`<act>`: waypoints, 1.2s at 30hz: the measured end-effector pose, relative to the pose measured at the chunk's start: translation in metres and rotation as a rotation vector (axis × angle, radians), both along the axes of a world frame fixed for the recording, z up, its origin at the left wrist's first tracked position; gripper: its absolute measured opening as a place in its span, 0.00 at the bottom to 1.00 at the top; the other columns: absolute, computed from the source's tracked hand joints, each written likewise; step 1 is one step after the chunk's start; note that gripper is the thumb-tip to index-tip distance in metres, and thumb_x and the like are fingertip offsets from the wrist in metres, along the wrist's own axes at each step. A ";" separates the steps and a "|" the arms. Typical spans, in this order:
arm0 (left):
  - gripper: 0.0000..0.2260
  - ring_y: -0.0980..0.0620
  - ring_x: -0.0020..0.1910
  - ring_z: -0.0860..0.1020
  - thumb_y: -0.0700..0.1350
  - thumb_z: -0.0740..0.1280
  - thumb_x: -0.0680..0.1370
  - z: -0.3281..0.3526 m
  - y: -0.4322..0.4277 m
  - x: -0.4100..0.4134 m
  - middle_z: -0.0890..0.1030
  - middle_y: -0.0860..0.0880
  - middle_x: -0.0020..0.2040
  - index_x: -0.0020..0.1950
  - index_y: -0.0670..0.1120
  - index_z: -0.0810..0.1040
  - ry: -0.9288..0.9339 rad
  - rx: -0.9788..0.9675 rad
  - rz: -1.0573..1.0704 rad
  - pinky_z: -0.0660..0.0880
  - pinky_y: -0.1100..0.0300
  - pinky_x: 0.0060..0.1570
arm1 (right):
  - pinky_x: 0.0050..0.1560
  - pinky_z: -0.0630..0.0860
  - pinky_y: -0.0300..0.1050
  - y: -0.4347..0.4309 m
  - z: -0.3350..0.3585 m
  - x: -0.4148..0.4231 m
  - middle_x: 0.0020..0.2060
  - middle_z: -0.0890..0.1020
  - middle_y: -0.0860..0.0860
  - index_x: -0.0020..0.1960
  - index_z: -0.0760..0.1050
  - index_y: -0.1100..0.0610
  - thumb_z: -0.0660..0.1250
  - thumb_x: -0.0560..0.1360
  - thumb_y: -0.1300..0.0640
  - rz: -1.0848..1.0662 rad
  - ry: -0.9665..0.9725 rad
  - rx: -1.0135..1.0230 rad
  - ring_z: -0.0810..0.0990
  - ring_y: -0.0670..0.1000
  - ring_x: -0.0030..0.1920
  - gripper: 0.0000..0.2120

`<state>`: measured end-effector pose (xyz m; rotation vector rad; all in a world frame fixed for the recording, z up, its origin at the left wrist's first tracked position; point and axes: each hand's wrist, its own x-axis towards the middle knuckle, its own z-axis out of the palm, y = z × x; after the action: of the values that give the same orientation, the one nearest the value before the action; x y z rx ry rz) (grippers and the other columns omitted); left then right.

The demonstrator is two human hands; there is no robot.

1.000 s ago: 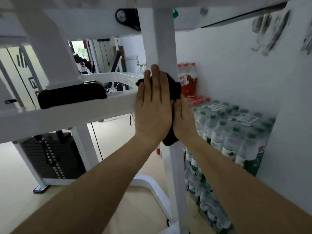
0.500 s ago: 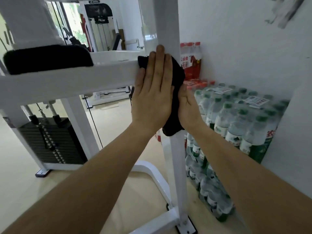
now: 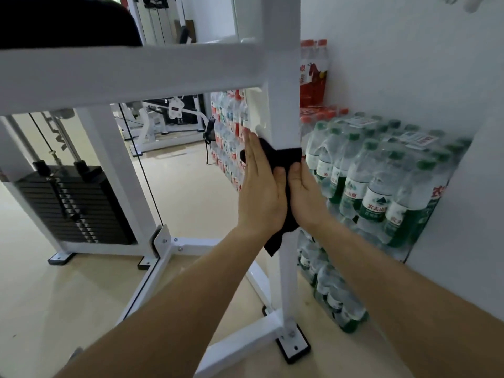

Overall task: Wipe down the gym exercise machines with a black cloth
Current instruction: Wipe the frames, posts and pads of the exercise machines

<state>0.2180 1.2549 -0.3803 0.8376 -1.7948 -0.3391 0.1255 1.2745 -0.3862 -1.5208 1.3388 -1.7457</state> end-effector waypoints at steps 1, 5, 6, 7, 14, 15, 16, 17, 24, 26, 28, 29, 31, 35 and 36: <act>0.31 0.52 0.81 0.51 0.52 0.51 0.83 0.011 -0.002 -0.002 0.44 0.49 0.83 0.81 0.46 0.38 0.040 -0.002 -0.003 0.64 0.53 0.74 | 0.60 0.68 0.28 -0.003 0.016 0.001 0.54 0.75 0.35 0.67 0.67 0.44 0.49 0.86 0.52 -0.018 0.007 -0.024 0.74 0.29 0.54 0.13; 0.31 0.51 0.81 0.52 0.53 0.52 0.84 0.039 -0.017 -0.010 0.46 0.46 0.83 0.82 0.42 0.42 0.164 -0.061 0.008 0.63 0.52 0.75 | 0.56 0.66 0.23 -0.012 0.056 0.005 0.53 0.73 0.30 0.62 0.64 0.39 0.49 0.86 0.52 -0.027 0.001 -0.119 0.72 0.24 0.52 0.11; 0.31 0.50 0.81 0.52 0.53 0.52 0.84 0.034 -0.019 -0.010 0.47 0.45 0.82 0.81 0.41 0.43 0.175 -0.083 0.003 0.63 0.50 0.75 | 0.56 0.66 0.22 -0.012 0.052 0.006 0.53 0.72 0.29 0.63 0.63 0.39 0.48 0.86 0.53 -0.025 0.001 -0.135 0.72 0.23 0.52 0.11; 0.31 0.49 0.81 0.52 0.52 0.52 0.84 0.027 -0.022 -0.010 0.47 0.43 0.82 0.81 0.40 0.43 0.173 -0.112 -0.010 0.64 0.49 0.75 | 0.56 0.65 0.21 -0.013 0.043 0.005 0.54 0.72 0.29 0.64 0.63 0.40 0.48 0.86 0.53 -0.027 0.002 -0.145 0.72 0.23 0.53 0.11; 0.34 0.43 0.81 0.51 0.55 0.52 0.82 -0.041 -0.038 -0.014 0.48 0.37 0.81 0.80 0.37 0.44 0.152 -0.186 -0.077 0.62 0.45 0.75 | 0.60 0.68 0.27 -0.020 -0.032 -0.003 0.57 0.77 0.37 0.66 0.69 0.49 0.46 0.86 0.55 -0.025 -0.075 -0.131 0.75 0.31 0.59 0.16; 0.35 0.42 0.81 0.51 0.55 0.52 0.82 -0.052 -0.039 -0.016 0.48 0.37 0.81 0.80 0.36 0.44 0.159 -0.198 -0.084 0.62 0.41 0.74 | 0.58 0.69 0.27 -0.020 -0.042 -0.004 0.56 0.78 0.38 0.64 0.71 0.49 0.46 0.86 0.56 -0.030 -0.089 -0.126 0.76 0.32 0.58 0.16; 0.35 0.42 0.81 0.50 0.56 0.52 0.82 -0.064 -0.040 -0.017 0.48 0.36 0.81 0.80 0.36 0.44 0.162 -0.199 -0.085 0.62 0.41 0.74 | 0.58 0.69 0.27 -0.020 -0.053 -0.004 0.55 0.79 0.38 0.63 0.72 0.49 0.46 0.86 0.57 -0.037 -0.097 -0.122 0.77 0.32 0.57 0.17; 0.35 0.43 0.81 0.50 0.57 0.51 0.82 -0.075 -0.040 -0.018 0.48 0.37 0.81 0.80 0.36 0.44 0.163 -0.189 -0.083 0.62 0.44 0.75 | 0.59 0.70 0.29 -0.021 -0.064 -0.004 0.55 0.79 0.38 0.63 0.72 0.47 0.45 0.86 0.55 -0.045 -0.095 -0.120 0.77 0.34 0.58 0.17; 0.36 0.56 0.80 0.45 0.58 0.53 0.81 -0.164 -0.032 -0.018 0.45 0.41 0.82 0.80 0.40 0.42 0.038 -0.048 -0.047 0.59 0.64 0.71 | 0.63 0.73 0.37 -0.014 -0.163 -0.006 0.59 0.80 0.45 0.67 0.72 0.52 0.47 0.83 0.47 -0.097 -0.128 0.035 0.78 0.42 0.61 0.21; 0.36 0.64 0.78 0.43 0.58 0.54 0.82 -0.178 -0.024 -0.013 0.41 0.47 0.82 0.81 0.41 0.41 -0.017 0.017 -0.032 0.66 0.61 0.66 | 0.65 0.73 0.41 -0.005 -0.172 -0.006 0.59 0.80 0.45 0.66 0.72 0.52 0.47 0.84 0.47 -0.076 -0.134 0.122 0.78 0.41 0.61 0.20; 0.36 0.61 0.78 0.46 0.57 0.54 0.82 -0.171 -0.018 -0.009 0.39 0.51 0.81 0.80 0.44 0.38 -0.047 0.039 -0.035 0.71 0.52 0.65 | 0.69 0.71 0.44 -0.002 -0.161 -0.007 0.59 0.78 0.42 0.67 0.70 0.49 0.47 0.85 0.49 -0.054 -0.132 0.183 0.76 0.38 0.61 0.17; 0.35 0.56 0.80 0.48 0.56 0.53 0.82 -0.159 -0.016 -0.008 0.39 0.50 0.81 0.80 0.45 0.36 -0.040 0.043 -0.040 0.71 0.49 0.66 | 0.69 0.70 0.42 -0.002 -0.147 -0.007 0.59 0.78 0.41 0.68 0.69 0.49 0.47 0.86 0.49 -0.054 -0.117 0.179 0.76 0.37 0.61 0.17; 0.35 0.47 0.81 0.51 0.54 0.54 0.83 -0.125 -0.019 -0.011 0.42 0.45 0.82 0.79 0.44 0.35 0.026 0.005 -0.047 0.70 0.47 0.70 | 0.63 0.69 0.30 -0.005 -0.109 -0.007 0.55 0.77 0.38 0.68 0.69 0.50 0.46 0.86 0.51 -0.054 -0.071 0.107 0.75 0.30 0.56 0.17; 0.35 0.44 0.81 0.52 0.56 0.51 0.82 -0.087 -0.033 -0.017 0.47 0.37 0.81 0.80 0.35 0.43 0.130 -0.111 -0.068 0.64 0.52 0.75 | 0.54 0.67 0.22 -0.016 -0.068 -0.010 0.53 0.75 0.35 0.62 0.68 0.48 0.46 0.86 0.55 -0.002 -0.094 -0.056 0.74 0.25 0.52 0.13; 0.36 0.43 0.81 0.52 0.57 0.50 0.82 -0.090 -0.036 -0.017 0.47 0.35 0.81 0.79 0.34 0.44 0.126 -0.141 -0.070 0.63 0.51 0.76 | 0.58 0.67 0.25 -0.018 -0.071 -0.010 0.55 0.77 0.38 0.64 0.69 0.50 0.46 0.86 0.55 0.017 -0.102 -0.094 0.75 0.29 0.56 0.14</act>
<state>0.2008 1.2186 -0.4703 0.6417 -1.7113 -0.2997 0.1154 1.2561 -0.4575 -1.4669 1.2059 -1.8731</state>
